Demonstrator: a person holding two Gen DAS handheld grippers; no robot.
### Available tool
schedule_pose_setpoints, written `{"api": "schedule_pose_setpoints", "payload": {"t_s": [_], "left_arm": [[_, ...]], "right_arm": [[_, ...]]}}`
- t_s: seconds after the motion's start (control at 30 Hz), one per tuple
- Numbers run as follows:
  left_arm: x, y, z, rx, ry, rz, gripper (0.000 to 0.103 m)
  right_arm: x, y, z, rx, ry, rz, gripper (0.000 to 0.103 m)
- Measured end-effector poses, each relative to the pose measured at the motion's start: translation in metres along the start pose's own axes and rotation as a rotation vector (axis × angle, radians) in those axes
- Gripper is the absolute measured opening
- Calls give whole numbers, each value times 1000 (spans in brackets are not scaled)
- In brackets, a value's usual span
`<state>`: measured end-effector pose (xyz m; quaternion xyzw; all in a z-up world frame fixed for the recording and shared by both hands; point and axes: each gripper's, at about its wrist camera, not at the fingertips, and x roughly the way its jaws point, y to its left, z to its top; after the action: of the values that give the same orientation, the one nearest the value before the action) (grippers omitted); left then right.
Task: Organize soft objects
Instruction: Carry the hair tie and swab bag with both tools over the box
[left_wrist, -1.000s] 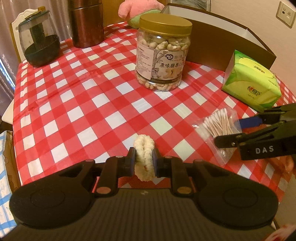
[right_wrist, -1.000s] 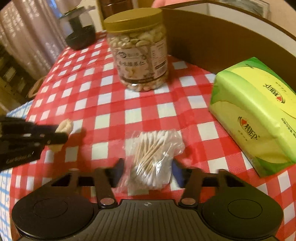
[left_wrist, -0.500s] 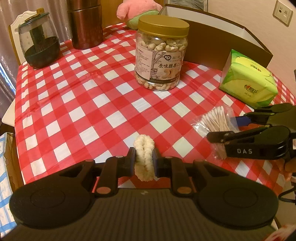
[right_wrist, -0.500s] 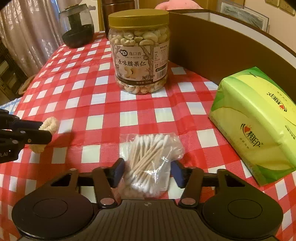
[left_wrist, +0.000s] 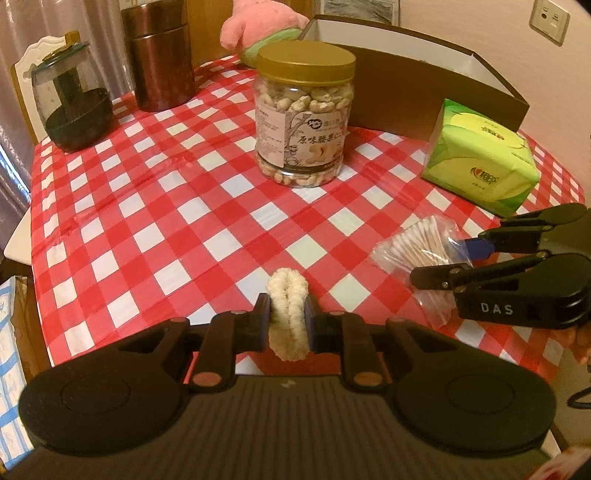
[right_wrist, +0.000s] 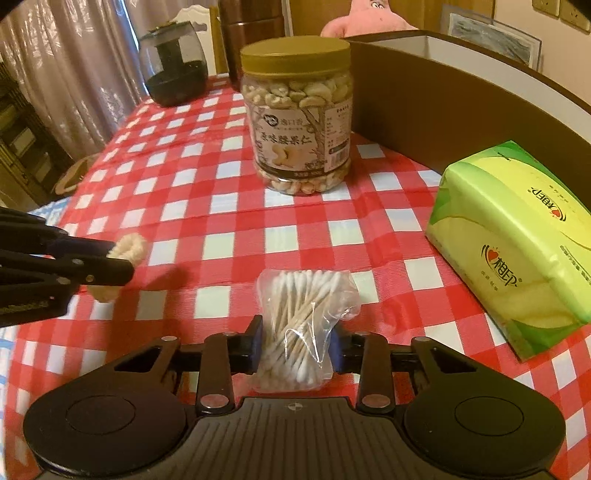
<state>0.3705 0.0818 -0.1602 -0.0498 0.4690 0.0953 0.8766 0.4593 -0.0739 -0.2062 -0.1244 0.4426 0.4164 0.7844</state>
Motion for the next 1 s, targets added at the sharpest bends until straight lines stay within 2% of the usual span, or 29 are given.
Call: {"api": "schedule_pose_setpoints", "payload": {"t_s": [0.53, 1.0], "left_arm": [[-28, -43, 20, 79, -60, -70, 18], [-30, -91, 69, 180, -142, -122, 18]], "right_arm": [[-73, -13, -9, 92, -59, 85, 35], [-130, -65, -7, 168, -134, 0, 35]]}}
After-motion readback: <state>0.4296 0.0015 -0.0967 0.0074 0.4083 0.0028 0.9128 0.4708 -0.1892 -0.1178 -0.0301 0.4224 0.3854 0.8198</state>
